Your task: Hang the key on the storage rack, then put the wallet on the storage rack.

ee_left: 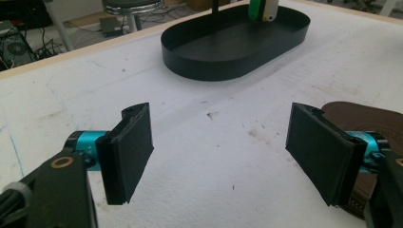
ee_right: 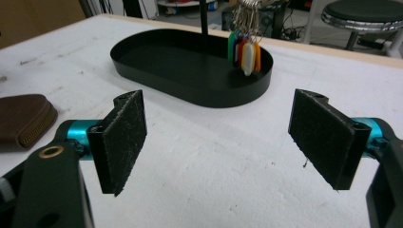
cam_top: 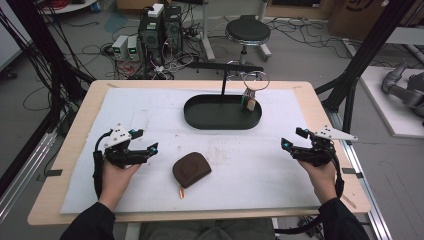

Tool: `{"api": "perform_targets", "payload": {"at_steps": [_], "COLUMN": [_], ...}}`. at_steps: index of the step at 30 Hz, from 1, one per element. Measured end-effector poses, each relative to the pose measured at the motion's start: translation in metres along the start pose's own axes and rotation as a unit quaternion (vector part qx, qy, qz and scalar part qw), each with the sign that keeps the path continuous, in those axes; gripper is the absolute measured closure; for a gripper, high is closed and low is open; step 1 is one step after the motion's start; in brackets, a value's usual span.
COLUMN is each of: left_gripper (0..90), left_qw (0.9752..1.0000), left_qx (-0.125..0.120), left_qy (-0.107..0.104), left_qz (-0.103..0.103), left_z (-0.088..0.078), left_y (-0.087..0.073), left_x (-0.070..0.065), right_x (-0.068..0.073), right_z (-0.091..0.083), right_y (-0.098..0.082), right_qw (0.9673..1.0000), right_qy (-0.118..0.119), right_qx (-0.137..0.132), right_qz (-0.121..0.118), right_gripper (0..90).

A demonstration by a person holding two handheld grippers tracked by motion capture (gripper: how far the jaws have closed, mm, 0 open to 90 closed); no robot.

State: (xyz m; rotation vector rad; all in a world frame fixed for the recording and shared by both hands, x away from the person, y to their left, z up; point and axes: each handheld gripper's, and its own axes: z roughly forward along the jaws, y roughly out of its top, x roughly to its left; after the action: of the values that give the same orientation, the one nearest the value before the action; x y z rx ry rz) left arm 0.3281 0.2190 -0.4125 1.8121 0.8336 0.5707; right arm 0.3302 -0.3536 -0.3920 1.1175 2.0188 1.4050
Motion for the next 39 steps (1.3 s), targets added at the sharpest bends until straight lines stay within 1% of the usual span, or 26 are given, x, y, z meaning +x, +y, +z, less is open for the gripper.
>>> {"api": "perform_targets", "payload": {"at_steps": [5,6,9,10,12,13,15,16,17,19,21,23,24,25,26,27,28,29,31,32,34,35,36,37,38,39], "left_gripper": [23.8,23.8,23.7,23.7,23.6,23.5,23.5,23.5,23.5,23.5,23.5,23.5,23.5,23.7,24.8,28.6,28.6,35.1,35.1,35.6,37.8,38.1,39.0,40.7,42.3,42.3], "left_qw": [1.0000,0.9999,0.9999,0.9998,0.9997,0.9997,0.9996,0.9992,0.9992,0.9990,0.9989,0.9987,0.9983,0.9983,0.9974,0.9974,0.9966,0.9954,0.9942,0.9942,0.9921,0.9898,0.9898,0.9878,0.9878,0.9862], "left_qx": [0.005,0.005,-0.002,-0.002,-0.004,-0.005,-0.008,-0.011,-0.011,-0.006,0.004,0.007,0.011,0.011,0.014,0.014,0.018,0.028,0.040,0.040,0.051,0.061,0.061,0.074,0.074,0.078], "left_qy": [-0.005,-0.007,-0.015,-0.020,-0.021,-0.023,-0.029,-0.038,-0.038,-0.044,-0.047,-0.050,-0.056,-0.056,-0.067,-0.067,-0.076,-0.085,-0.090,-0.090,-0.098,-0.106,-0.106,-0.110,-0.110,-0.115], "left_qz": [0.006,0.008,0.007,0.008,0.007,0.008,0.004,-0.003,-0.003,-0.003,-0.004,-0.006,-0.011,-0.011,-0.019,-0.019,-0.024,-0.035,-0.044,-0.044,-0.059,-0.074,-0.074,-0.082,-0.082,-0.090], "left_z": [0.003,0.003,0.003,0.003,0.003,0.003,0.002,0.002,0.002,0.002,0.002,0.002,0.003,0.003,0.004,0.004,0.004,0.007,0.011,0.011,0.014,0.017,0.017,0.020,0.020,0.021], "left_y": [-0.001,0.000,0.000,0.000,0.000,0.000,0.000,-0.001,-0.001,-0.001,-0.002,-0.002,-0.002,-0.002,-0.002,-0.002,-0.002,-0.003,-0.004,-0.004,-0.004,-0.006,-0.006,-0.007,-0.007,-0.008], "left_x": [-0.003,-0.004,-0.005,-0.006,-0.007,-0.008,-0.009,-0.010,-0.010,-0.011,-0.014,-0.016,-0.018,-0.018,-0.021,-0.021,-0.023,-0.026,-0.029,-0.029,-0.032,-0.034,-0.034,-0.038,-0.038,-0.039], "right_x": [0.002,0.001,0.000,-0.001,-0.003,-0.004,-0.004,-0.004,-0.004,-0.003,-0.003,-0.003,-0.003,-0.003,-0.003,-0.002,-0.002,-0.002,0.000,0.000,0.001,0.002,0.003,0.003,0.004,0.004], "right_z": [0.002,0.002,0.002,0.002,0.002,0.002,0.002,0.001,0.001,0.001,0.002,0.003,0.004,0.005,0.005,0.006,0.006,0.007,0.008,0.008,0.010,0.010,0.010,0.011,0.011,0.011], "right_y": [-0.004,-0.004,-0.005,-0.006,-0.007,-0.007,-0.007,-0.006,-0.006,-0.006,-0.005,-0.005,-0.004,-0.004,-0.004,-0.004,-0.004,-0.004,-0.004,-0.005,-0.005,-0.005,-0.005,-0.005,-0.005,-0.005], "right_qw": [1.0000,1.0000,0.9998,0.9998,0.9999,0.9999,0.9997,0.9995,0.9992,0.9989,0.9981,0.9980,0.9983,0.9983,0.9983,0.9982,0.9982,0.9979,0.9975,0.9973,0.9971,0.9968,0.9966,0.9962,0.9962,0.9962], "right_qy": [0.000,0.004,0.001,0.000,-0.001,-0.003,-0.008,-0.011,-0.015,-0.020,-0.026,-0.025,-0.021,-0.020,-0.021,-0.022,-0.022,-0.021,-0.020,-0.019,-0.017,-0.017,-0.017,-0.017,-0.017,-0.017], "right_qx": [0.000,-0.002,-0.013,-0.014,-0.011,-0.010,-0.014,-0.020,-0.027,-0.031,-0.039,-0.039,-0.032,-0.027,-0.023,-0.021,-0.021,-0.019,-0.015,-0.013,-0.008,-0.008,-0.006,-0.008,-0.006,-0.006], "right_qz": [-0.005,-0.008,-0.014,-0.012,-0.010,-0.013,-0.016,-0.020,-0.027,-0.029,-0.041,-0.043,-0.045,-0.048,-0.049,-0.052,-0.052,-0.059,-0.067,-0.069,-0.073,-0.077,-0.080,-0.085,-0.085,-0.085], "right_gripper": [21.6,26.1,26.1,26.0,26.0,25.8,25.5,25.4,24.7,24.5,24.5,24.6,24.9,25.0,25.2,25.3,25.3,25.2,25.5,25.6,25.9,26.1,26.3,26.7,26.9,26.9]}}
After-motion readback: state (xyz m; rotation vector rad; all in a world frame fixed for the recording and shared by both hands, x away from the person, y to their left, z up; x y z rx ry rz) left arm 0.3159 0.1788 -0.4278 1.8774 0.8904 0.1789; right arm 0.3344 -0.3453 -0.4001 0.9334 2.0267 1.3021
